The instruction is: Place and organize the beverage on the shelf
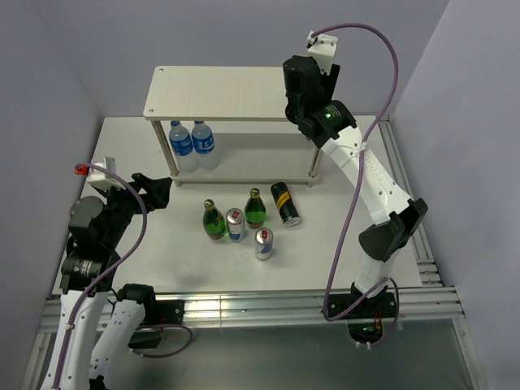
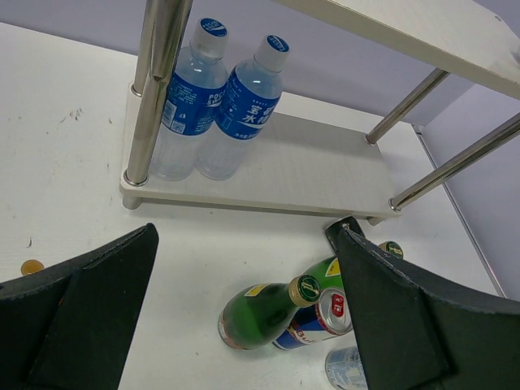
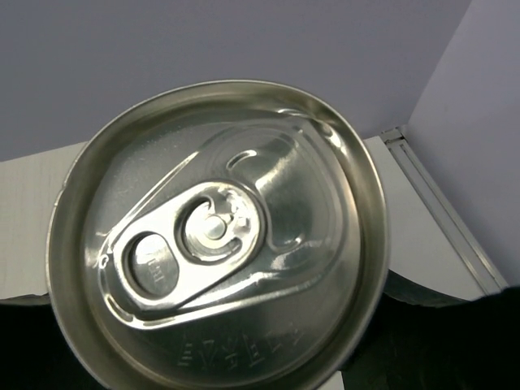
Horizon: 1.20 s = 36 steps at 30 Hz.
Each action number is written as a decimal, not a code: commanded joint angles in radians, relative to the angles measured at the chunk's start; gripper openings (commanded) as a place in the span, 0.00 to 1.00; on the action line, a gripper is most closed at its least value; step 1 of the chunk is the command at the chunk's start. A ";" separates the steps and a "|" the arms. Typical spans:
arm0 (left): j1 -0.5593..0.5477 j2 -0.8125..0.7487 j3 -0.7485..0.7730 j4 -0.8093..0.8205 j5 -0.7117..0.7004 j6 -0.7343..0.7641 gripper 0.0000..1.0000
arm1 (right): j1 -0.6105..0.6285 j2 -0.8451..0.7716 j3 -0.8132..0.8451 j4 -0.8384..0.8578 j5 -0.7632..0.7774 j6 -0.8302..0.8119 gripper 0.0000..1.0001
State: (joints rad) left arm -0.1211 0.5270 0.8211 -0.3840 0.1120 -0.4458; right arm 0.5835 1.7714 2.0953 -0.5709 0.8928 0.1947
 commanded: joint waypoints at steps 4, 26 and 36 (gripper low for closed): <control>0.008 0.004 -0.002 0.017 0.012 0.018 0.99 | -0.053 0.026 0.040 0.051 -0.097 0.077 0.00; 0.017 0.008 0.000 0.016 0.005 0.016 0.99 | -0.079 0.089 -0.011 0.031 -0.198 0.117 0.82; 0.021 0.007 0.000 0.017 0.006 0.015 1.00 | -0.068 0.050 -0.072 0.011 -0.219 0.144 0.97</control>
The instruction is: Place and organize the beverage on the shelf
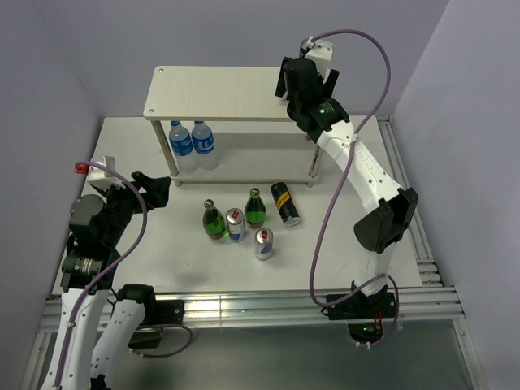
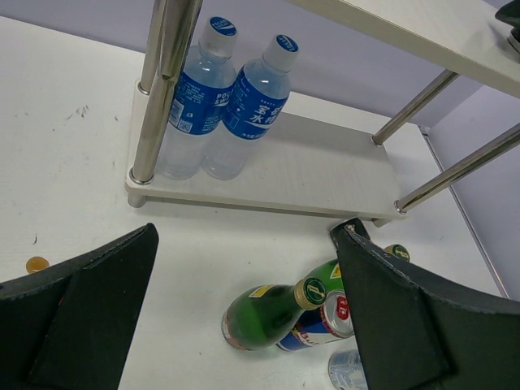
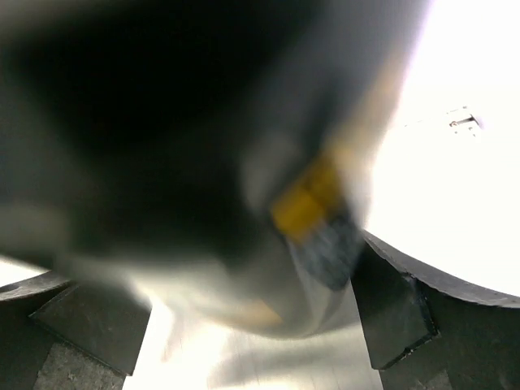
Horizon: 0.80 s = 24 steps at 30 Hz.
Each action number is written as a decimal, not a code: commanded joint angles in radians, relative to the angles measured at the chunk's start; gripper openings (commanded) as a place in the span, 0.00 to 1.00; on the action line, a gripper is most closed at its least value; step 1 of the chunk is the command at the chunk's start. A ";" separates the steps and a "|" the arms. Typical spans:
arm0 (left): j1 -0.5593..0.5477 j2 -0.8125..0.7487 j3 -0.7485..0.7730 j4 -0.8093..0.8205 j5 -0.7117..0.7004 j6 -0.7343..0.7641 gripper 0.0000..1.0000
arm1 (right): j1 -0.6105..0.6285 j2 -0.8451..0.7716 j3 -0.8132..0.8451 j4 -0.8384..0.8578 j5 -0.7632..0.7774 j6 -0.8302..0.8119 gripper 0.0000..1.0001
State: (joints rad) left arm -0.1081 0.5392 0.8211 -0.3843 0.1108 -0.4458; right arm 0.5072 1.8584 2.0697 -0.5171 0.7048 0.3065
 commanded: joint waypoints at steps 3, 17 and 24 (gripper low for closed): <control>0.010 -0.007 0.000 0.018 0.006 0.015 0.99 | 0.016 -0.082 -0.106 -0.038 -0.051 0.051 0.98; 0.022 -0.015 0.000 0.016 -0.013 0.013 0.99 | 0.188 -0.364 -0.373 -0.124 -0.051 0.115 1.00; 0.024 -0.021 -0.003 0.018 -0.005 0.015 0.99 | 0.367 -0.738 -0.813 -0.146 -0.030 0.348 0.94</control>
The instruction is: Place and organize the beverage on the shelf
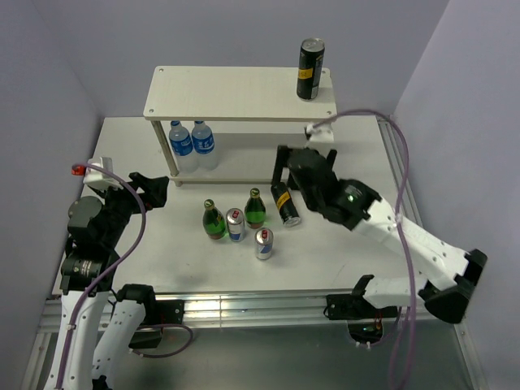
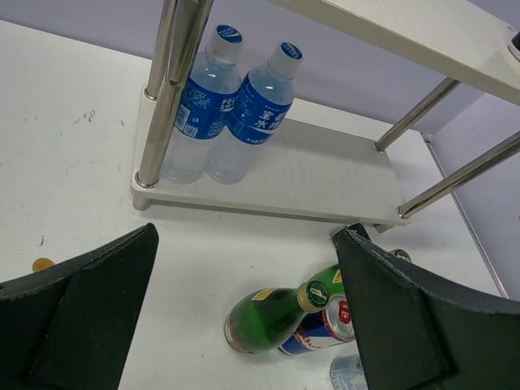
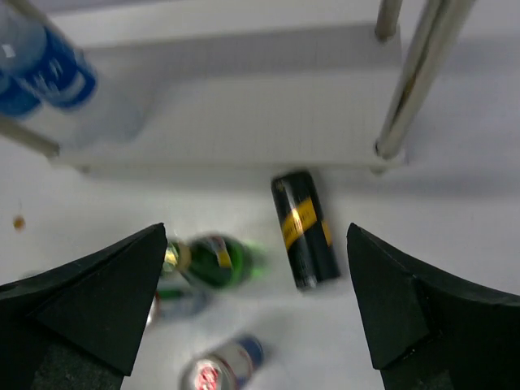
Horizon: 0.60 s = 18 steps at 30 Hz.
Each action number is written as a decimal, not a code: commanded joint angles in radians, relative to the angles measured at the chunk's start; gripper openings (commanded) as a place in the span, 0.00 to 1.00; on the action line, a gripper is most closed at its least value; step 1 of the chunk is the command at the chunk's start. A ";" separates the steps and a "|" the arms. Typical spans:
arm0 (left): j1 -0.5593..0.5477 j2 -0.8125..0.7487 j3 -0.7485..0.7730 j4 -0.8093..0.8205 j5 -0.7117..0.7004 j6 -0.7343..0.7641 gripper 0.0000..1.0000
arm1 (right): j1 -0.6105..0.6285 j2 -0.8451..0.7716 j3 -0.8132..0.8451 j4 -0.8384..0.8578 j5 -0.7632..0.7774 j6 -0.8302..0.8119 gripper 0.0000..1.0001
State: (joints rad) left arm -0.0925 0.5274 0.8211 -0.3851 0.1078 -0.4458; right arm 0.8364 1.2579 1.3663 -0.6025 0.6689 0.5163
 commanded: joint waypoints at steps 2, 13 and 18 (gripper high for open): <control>0.008 -0.006 0.000 0.018 0.004 0.013 0.99 | 0.044 -0.205 -0.266 -0.001 -0.090 0.125 1.00; 0.020 -0.014 -0.004 0.018 0.009 0.012 0.99 | 0.020 -0.089 -0.483 0.147 -0.284 0.071 1.00; 0.020 -0.009 -0.004 0.018 0.009 0.013 0.99 | -0.063 0.018 -0.496 0.228 -0.318 0.047 1.00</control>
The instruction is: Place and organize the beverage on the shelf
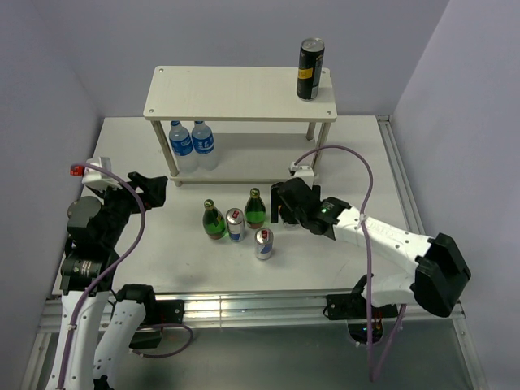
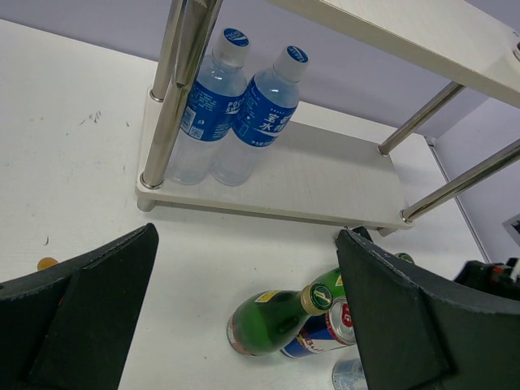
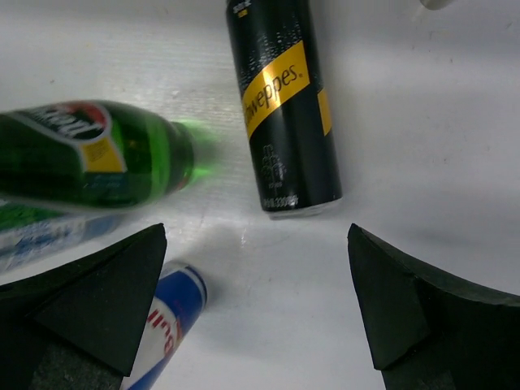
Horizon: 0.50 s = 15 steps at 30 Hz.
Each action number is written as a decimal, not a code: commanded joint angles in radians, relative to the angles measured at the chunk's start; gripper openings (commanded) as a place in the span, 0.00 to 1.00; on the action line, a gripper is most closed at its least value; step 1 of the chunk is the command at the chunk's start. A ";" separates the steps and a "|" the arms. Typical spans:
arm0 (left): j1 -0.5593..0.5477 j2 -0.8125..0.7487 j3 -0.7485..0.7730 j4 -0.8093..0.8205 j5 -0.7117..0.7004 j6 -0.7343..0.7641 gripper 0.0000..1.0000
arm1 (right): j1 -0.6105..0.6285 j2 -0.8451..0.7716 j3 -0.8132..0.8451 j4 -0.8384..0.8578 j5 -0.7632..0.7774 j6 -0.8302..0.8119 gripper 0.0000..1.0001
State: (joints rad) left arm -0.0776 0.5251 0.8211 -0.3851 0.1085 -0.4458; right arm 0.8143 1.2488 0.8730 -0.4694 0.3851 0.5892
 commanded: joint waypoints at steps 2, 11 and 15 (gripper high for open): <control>0.006 -0.004 -0.004 0.018 0.011 0.012 0.99 | -0.073 0.067 0.000 0.120 -0.043 -0.040 1.00; 0.006 -0.002 -0.004 0.020 0.014 0.013 0.99 | -0.148 0.214 0.007 0.215 -0.078 -0.086 1.00; 0.006 0.001 -0.004 0.020 0.017 0.013 0.99 | -0.171 0.282 0.029 0.256 -0.098 -0.103 1.00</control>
State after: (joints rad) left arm -0.0776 0.5259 0.8211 -0.3851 0.1093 -0.4458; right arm 0.6586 1.4975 0.8696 -0.2825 0.3038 0.5163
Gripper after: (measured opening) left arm 0.994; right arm 0.997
